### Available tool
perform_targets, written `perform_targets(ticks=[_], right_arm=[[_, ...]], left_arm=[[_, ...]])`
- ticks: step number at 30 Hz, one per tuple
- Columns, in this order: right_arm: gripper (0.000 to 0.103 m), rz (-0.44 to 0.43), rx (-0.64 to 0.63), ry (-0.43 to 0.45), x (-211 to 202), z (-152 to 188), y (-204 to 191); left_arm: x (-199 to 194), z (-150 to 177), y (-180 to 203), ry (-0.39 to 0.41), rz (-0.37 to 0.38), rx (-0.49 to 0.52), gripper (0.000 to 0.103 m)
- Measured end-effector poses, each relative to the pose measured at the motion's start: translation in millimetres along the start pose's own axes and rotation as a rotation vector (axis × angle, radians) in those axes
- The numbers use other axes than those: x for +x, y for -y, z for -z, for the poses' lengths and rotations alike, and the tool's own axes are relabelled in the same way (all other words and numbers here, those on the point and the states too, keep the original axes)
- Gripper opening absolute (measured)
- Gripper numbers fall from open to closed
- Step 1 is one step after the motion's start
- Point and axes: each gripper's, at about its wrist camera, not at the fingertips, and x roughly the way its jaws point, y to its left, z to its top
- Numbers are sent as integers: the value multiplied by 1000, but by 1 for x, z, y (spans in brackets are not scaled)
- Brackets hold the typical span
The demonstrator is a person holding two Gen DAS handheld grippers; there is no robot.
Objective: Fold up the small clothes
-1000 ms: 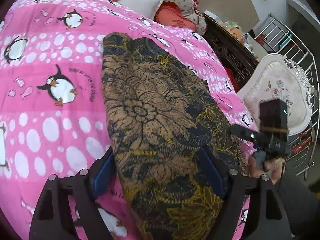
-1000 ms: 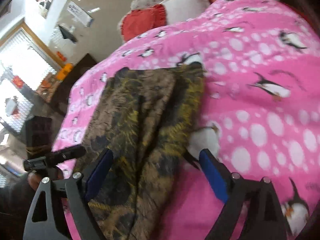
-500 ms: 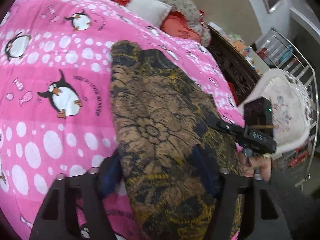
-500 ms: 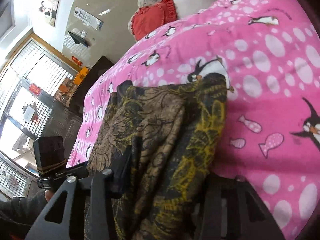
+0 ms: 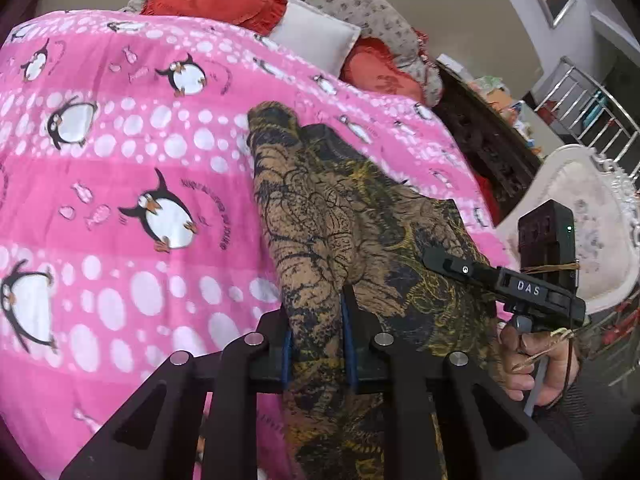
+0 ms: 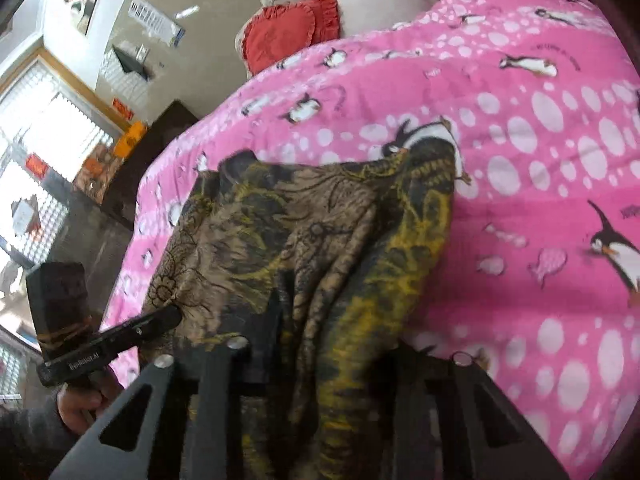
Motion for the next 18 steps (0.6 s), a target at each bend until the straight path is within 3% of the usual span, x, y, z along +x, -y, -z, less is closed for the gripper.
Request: perform_targets(ticks=[4, 12, 15, 17, 18], right_arm=[[24, -69, 45, 29, 6, -3, -24], [23, -213, 50, -31, 93, -9, -91], [25, -175, -5, -21, 108, -10, -104], [33, -136, 46, -45, 116, -5, -86], [33, -162, 71, -46, 115, -3, -81]], left_arm=[[-29, -7, -29, 27, -12, 5, 0], [-82, -18, -114, 51, -110, -36, 0], [-66, -12, -123, 0, -102, -27, 6], [-57, -7, -122, -10, -111, -17, 9], [-57, -5, -120, 4, -120, -15, 10]])
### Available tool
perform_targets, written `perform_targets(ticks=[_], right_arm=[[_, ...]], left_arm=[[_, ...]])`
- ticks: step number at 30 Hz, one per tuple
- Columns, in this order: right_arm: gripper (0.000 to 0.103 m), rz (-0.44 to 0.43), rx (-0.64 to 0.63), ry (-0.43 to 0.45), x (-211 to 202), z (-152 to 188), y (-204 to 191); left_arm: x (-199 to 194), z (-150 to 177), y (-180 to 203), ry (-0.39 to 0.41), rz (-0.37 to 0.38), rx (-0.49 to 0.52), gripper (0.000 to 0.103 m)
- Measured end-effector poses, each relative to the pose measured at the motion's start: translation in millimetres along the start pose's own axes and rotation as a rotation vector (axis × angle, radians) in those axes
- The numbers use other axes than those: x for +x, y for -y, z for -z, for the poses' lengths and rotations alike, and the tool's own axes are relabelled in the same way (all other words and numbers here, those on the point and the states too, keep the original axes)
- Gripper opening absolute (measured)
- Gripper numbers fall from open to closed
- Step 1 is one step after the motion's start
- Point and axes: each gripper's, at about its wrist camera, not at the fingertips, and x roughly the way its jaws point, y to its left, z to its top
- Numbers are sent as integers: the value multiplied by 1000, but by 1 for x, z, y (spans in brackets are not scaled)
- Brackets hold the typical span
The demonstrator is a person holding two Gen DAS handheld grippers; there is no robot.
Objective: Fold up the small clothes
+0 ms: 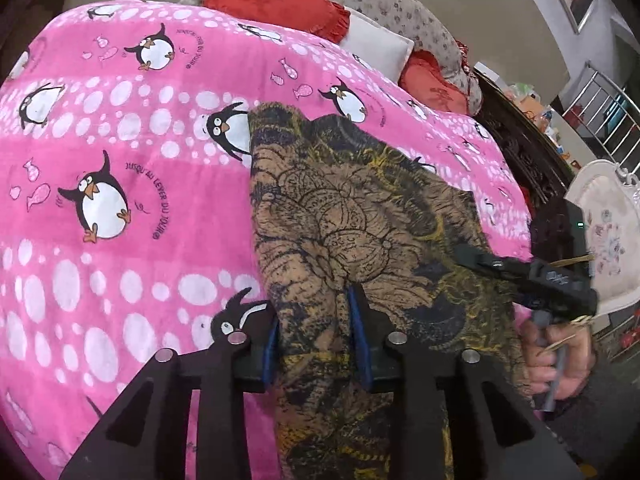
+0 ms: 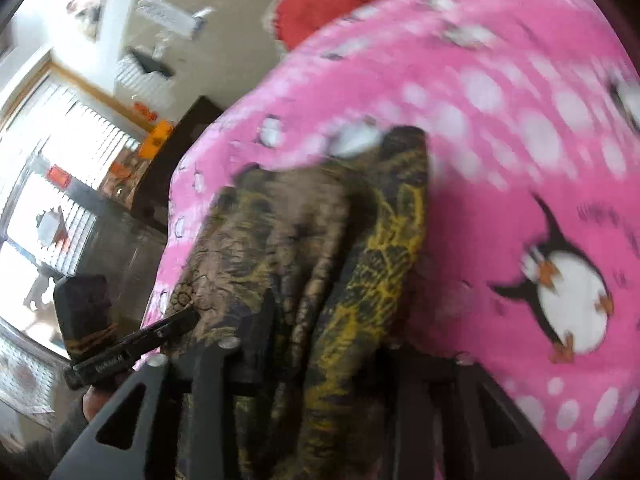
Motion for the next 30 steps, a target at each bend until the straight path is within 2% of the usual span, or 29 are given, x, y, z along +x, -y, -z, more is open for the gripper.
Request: perform_targets(ticks=[1, 2, 4, 6, 8, 10, 12, 13, 15, 17, 18, 19, 21, 23, 25, 26, 28, 30], right_arm=[[34, -16, 33, 4, -6, 2, 3], [40, -11, 50, 1, -11, 4, 4], [44, 26, 68, 7, -30, 7, 1], [46, 76, 53, 39, -52, 12, -4], [46, 105, -28, 63, -75, 18, -25], [46, 165, -170, 92, -88, 29, -62], [46, 223, -306, 114, -86, 45, -99], [46, 224, -368, 99, -77, 57, -117], [45, 210, -447, 44, -66, 72, -128], [44, 242, -498, -39, -37, 86, -131], [42, 294, -506, -70, -25, 90, -126], [41, 358, -521, -81, -18, 95, -118], [41, 339, -468, -58, -20, 95, -107], [41, 361, -422, -66, -26, 92, -111], [41, 409, -489, -48, -37, 100, -131], [41, 400, -536, -45, -42, 107, -142], [41, 354, -593, -61, -48, 125, -154], [44, 381, -631, -121, -38, 140, -152]], left_arm=[[-2, 1, 0, 7, -2, -2, 11], [-5, 1, 0, 9, -3, -3, 11], [-19, 3, 0, 24, -27, 14, 11], [-41, 8, 7, 67, -92, 66, 12], [-61, 13, 17, 115, -140, 115, 14], [-75, 21, 32, 139, -127, 158, 18], [-82, 32, 45, 146, -93, 179, 18], [-83, 37, 48, 148, -65, 178, 18], [-69, 46, 47, 111, -68, 159, 18], [-44, 54, 36, 16, -90, 120, 18], [-38, 58, 31, 15, -86, 108, 17], [-41, 59, 31, 38, -76, 113, 17], [-51, 58, 32, 42, -74, 101, 17], [-68, 60, 35, 67, -67, 110, 17], [-86, 68, 40, 92, -40, 132, 17], [-90, 73, 41, 92, -27, 131, 17], [-84, 85, 39, 49, -10, 120, 17], [-68, 92, 35, 11, -27, 117, 17]])
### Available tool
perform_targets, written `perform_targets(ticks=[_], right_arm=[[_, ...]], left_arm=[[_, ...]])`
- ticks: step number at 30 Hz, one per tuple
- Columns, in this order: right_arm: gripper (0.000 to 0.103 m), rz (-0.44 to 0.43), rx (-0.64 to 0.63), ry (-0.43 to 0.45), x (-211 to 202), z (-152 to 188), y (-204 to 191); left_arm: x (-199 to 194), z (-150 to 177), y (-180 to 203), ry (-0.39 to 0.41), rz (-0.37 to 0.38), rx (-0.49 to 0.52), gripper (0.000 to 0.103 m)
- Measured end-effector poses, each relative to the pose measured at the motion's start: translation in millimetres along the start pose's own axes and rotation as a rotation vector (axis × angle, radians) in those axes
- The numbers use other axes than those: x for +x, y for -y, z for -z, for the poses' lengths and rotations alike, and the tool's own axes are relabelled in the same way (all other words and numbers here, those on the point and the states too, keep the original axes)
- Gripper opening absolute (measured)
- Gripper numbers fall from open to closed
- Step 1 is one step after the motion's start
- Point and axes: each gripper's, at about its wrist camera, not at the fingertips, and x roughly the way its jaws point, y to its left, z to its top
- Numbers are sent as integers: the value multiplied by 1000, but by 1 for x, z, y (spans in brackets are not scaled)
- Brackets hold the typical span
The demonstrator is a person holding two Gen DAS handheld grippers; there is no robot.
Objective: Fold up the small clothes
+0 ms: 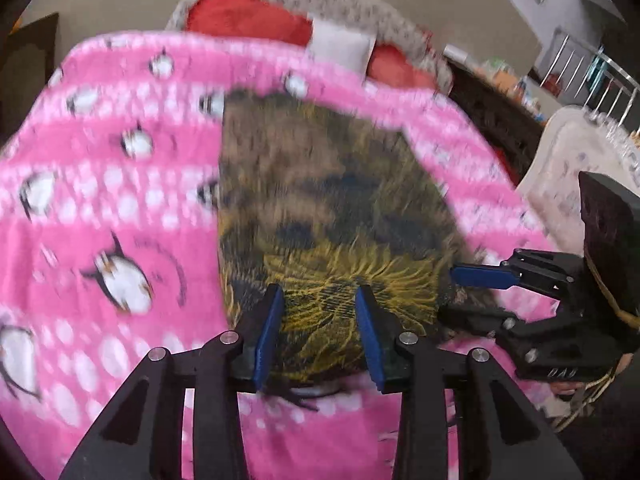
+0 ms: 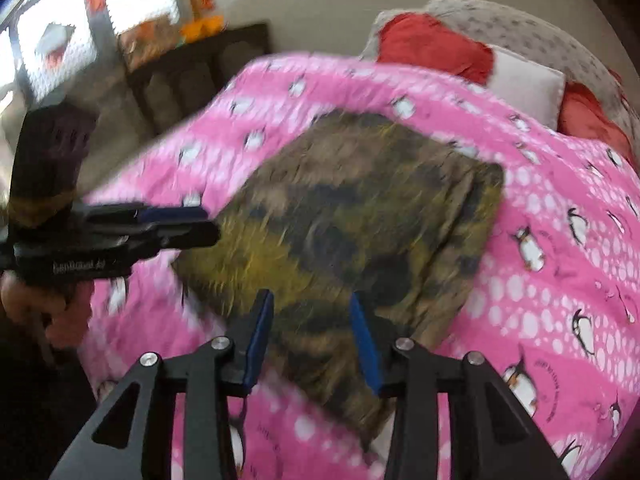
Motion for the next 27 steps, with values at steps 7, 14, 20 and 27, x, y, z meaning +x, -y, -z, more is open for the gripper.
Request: perform_targets(ticks=[7, 14, 20, 27], right_arm=[[46, 41, 69, 3, -3, -13, 16], [48, 269, 270, 79, 17, -84, 59], [50, 335, 358, 14, 79, -99, 85], [54, 284, 282, 101, 88, -76, 90]], left_arm=[[-6, -43, 9, 86, -15, 12, 17], [37, -132, -13, 159, -74, -133, 17], [103, -147, -32, 47, -156, -176, 22], [115, -134, -32, 57, -128, -157, 40]])
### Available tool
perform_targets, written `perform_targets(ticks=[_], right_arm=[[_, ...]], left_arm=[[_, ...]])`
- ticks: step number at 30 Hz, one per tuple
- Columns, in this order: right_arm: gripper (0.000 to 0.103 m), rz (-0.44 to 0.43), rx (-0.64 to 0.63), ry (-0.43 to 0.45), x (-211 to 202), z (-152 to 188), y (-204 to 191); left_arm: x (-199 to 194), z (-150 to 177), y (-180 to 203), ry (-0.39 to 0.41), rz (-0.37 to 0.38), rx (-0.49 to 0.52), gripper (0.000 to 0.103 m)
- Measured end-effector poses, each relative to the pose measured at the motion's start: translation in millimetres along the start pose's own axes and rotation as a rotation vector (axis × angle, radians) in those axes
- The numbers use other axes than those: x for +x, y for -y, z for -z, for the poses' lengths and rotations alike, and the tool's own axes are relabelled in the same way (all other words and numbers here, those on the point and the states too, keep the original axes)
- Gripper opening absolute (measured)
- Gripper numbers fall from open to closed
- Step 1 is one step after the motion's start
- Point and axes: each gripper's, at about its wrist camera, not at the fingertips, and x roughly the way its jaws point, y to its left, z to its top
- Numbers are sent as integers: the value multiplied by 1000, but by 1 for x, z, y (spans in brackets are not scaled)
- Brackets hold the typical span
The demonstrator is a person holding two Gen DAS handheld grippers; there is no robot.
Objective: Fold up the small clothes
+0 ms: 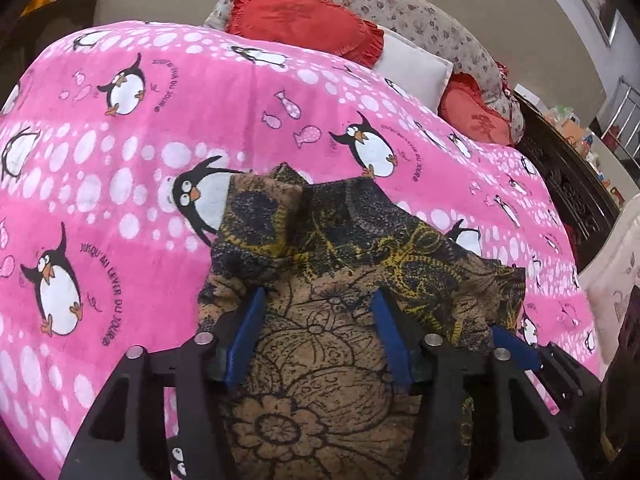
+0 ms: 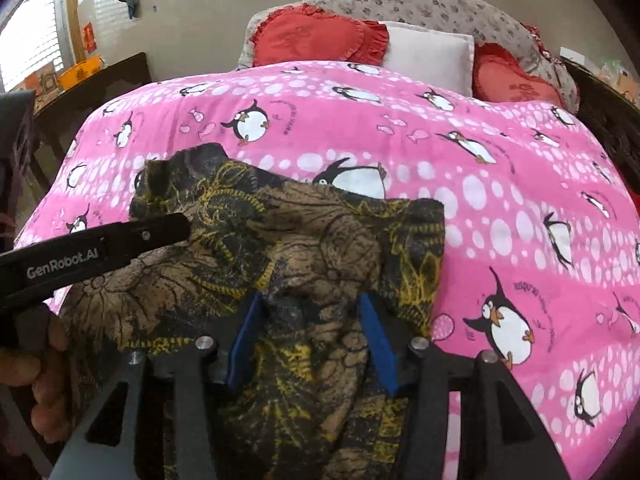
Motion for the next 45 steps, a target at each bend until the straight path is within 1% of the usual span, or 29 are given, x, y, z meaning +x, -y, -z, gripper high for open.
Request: perform_targets(ticks=[2, 4, 7, 9, 11, 13, 14, 15, 17, 18, 20, 22, 24, 25, 26, 27, 28, 29, 30, 32, 33, 34, 35, 36, 37, 39, 41, 44, 45], right_arm=[[54, 4, -39, 16, 0, 2, -2], [54, -1, -40, 23, -2, 3, -2], [54, -1, -41, 18, -1, 1, -1], [55, -12, -31, -5, 4, -5, 1], [55, -16, -11, -40, -9, -10, 4], [56, 7, 14, -22, -32, -10, 9], [57, 13, 21, -6, -44, -8, 11], [61, 13, 28, 13, -62, -4, 16], [64, 20, 28, 18, -85, 6, 22], [64, 26, 30, 13, -98, 15, 25], [64, 6, 48, -4, -118, 34, 29], [64, -18, 49, -7, -133, 50, 25], [64, -39, 22, -7, -142, 65, 14], [65, -44, -1, -12, -143, 73, 6], [66, -38, -30, -22, -140, 82, -2], [67, -26, -49, -48, -133, 89, -7], [67, -15, -63, -93, -123, 95, -10], [66, 14, -69, -168, -109, 102, -10], [66, 29, -57, -189, -105, 105, -8], [66, -8, 6, -149, -120, 104, 2], [66, -3, 10, -130, -127, 103, 4], [66, 7, 8, -110, -135, 102, 6], [66, 12, 4, -89, -145, 102, 8], [66, 11, 3, -78, -153, 103, 10], [66, 8, 4, -70, -160, 105, 11], [66, 9, 0, -59, -173, 110, 12], [67, 36, -13, -59, -182, 118, 11], [67, 32, -15, -74, -186, 128, 11], [67, 30, -11, -79, -185, 128, 12]], left_arm=[[2, 1, 5, -6, -11, 24, 44], [7, -1, 11, -19, -27, 56, 54], [10, -1, 20, -44, -38, 104, 64], [5, -3, 21, -58, -32, 115, 63], [-18, -3, 15, -44, -24, 101, 61], [-45, 0, 9, -7, -38, 93, 61], [-58, 4, 7, 15, -39, 98, 61], [-75, 9, 6, 41, -40, 105, 61], [-101, 23, 3, 58, -53, 110, 61], [-113, 35, 2, 51, -58, 112, 61], [-125, 55, 7, 32, -60, 111, 61], [-134, 79, 17, 28, -28, 122, 61], [-130, 94, 24, 27, -17, 138, 61], [-120, 103, 26, -1, -30, 142, 61], [-105, 110, 23, -52, -55, 128, 61], [-99, 113, 25, -34, -75, 130, 62], [-101, 115, 28, -1, -86, 149, 65], [-101, 116, 30, -1, -97, 160, 65], [-100, 114, 31, -3, -104, 154, 67], [-97, 111, 27, -8, -91, 119, 78], [-93, 110, 23, -24, -102, 91, 89], [-83, 108, 12, -75, -68, 18, 89], [-82, 106, 3, -68, -19, -50, 88], [-84, 104, 0, -48, 0, -66, 88], [-81, 102, -3, -66, 10, -87, 87], [-81, 100, 0, -74, -2, -95, 87], [-80, 100, 3, -82, -10, -87, 87], [-81, 99, 1, -97, 11, -80, 87], [-82, 101, 0, -110, 3, -77, 87]])
